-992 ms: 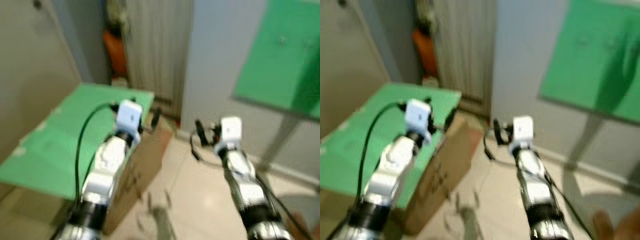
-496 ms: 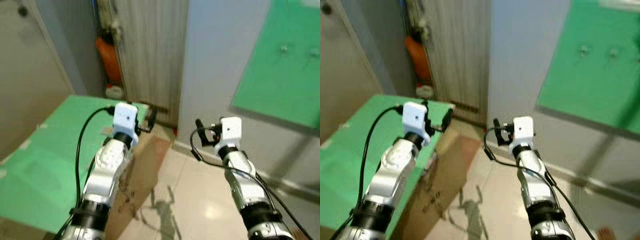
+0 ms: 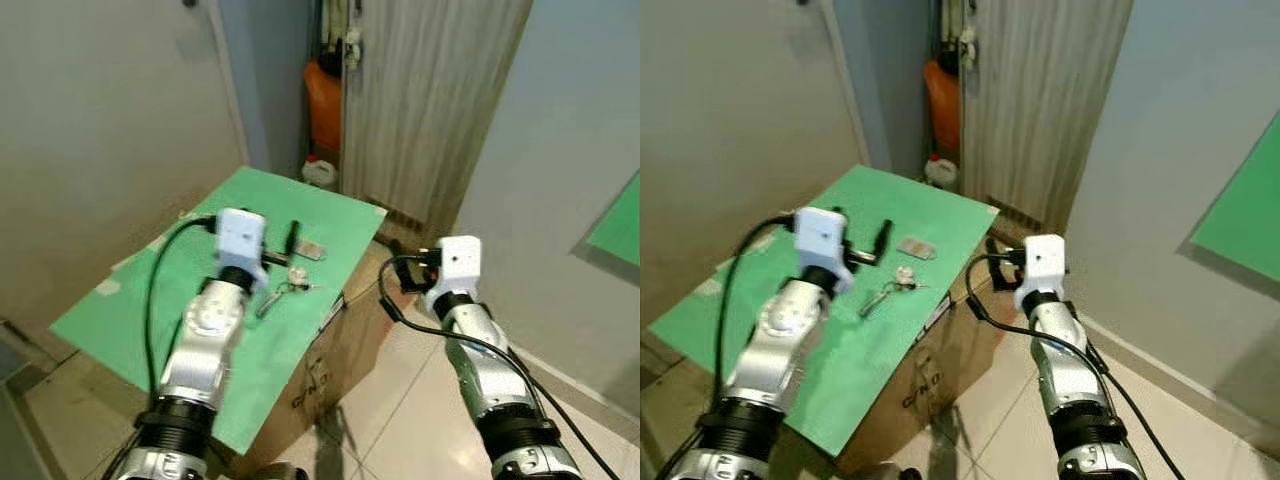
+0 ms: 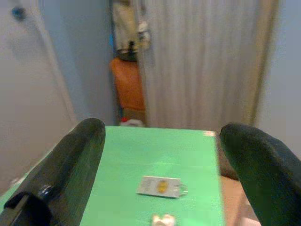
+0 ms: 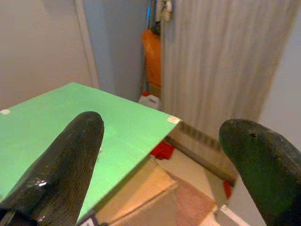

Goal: Hang keys on a hook

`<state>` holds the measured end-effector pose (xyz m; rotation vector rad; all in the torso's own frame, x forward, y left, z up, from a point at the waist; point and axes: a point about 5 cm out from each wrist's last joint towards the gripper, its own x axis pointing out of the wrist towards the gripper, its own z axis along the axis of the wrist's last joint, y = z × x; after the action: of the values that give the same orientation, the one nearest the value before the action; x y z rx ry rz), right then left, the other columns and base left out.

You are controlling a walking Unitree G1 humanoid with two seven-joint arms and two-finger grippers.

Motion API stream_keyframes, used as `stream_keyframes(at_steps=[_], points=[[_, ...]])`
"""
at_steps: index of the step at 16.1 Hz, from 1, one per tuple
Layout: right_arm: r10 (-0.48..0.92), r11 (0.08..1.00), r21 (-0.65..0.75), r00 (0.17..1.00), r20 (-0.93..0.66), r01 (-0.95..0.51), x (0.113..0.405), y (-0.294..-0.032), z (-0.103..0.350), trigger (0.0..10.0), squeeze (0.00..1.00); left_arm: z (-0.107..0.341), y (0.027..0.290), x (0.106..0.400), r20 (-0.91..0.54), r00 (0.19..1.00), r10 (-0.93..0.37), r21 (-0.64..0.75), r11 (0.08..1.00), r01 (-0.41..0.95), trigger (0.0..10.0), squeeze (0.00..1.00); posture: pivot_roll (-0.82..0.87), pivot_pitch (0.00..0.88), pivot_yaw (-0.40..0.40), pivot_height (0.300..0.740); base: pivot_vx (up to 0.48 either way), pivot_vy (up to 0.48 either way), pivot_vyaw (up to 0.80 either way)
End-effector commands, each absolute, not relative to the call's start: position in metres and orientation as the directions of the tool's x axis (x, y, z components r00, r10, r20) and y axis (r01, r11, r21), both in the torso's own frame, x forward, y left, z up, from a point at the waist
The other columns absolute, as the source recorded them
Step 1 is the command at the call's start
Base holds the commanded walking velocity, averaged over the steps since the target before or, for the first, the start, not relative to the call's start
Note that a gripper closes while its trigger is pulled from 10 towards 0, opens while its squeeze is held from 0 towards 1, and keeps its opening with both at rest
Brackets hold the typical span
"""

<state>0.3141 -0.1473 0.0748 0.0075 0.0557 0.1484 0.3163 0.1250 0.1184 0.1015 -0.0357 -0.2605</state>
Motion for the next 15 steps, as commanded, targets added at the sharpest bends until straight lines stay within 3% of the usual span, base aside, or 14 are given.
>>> stream_keyframes(at_steps=[1,5,6,13,15], points=[[0.165,0.986,0.020,0.985,-0.051,-0.164,0.3141,-0.1443,0.0759,10.0,1.00,0.1205,0.1255,0.3178,0.029,0.964,-0.265,0.127,0.958,0.259,10.0,0.00,-0.03,0.000,0.053,0.740,0.000,0.000,0.00],[0.188,0.981,-0.021,0.977,-0.100,-0.191,0.3139,-0.1381,0.0710,10.0,1.00,0.1197,0.1208,0.3138,0.028,0.955,-0.296,0.132,0.948,0.290,10.0,0.00,-0.03,0.000,0.047,0.740,0.000,0.000,0.00],[0.200,0.979,-0.020,0.975,-0.098,-0.203,0.3136,-0.1379,0.0710,10.0,0.00,0.1186,0.1206,0.3128,0.026,0.957,-0.288,0.132,0.950,0.282,10.0,0.00,-0.03,0.000,0.047,0.740,0.352,-0.322,0.00],[0.213,0.977,-0.001,0.974,-0.082,-0.213,0.3121,-0.1360,0.0726,10.0,0.00,0.1170,0.1235,0.3122,0.027,0.963,-0.268,0.151,0.953,0.261,10.0,0.00,-0.03,0.000,0.045,0.740,0.354,-0.319,0.00],[0.230,0.973,-0.015,0.969,-0.086,-0.232,0.3104,-0.1360,0.0719,10.0,0.00,0.1166,0.1251,0.3123,0.019,0.965,-0.260,0.144,0.956,0.255,10.0,0.00,-0.03,0.000,0.044,0.740,0.383,-0.172,0.80]])
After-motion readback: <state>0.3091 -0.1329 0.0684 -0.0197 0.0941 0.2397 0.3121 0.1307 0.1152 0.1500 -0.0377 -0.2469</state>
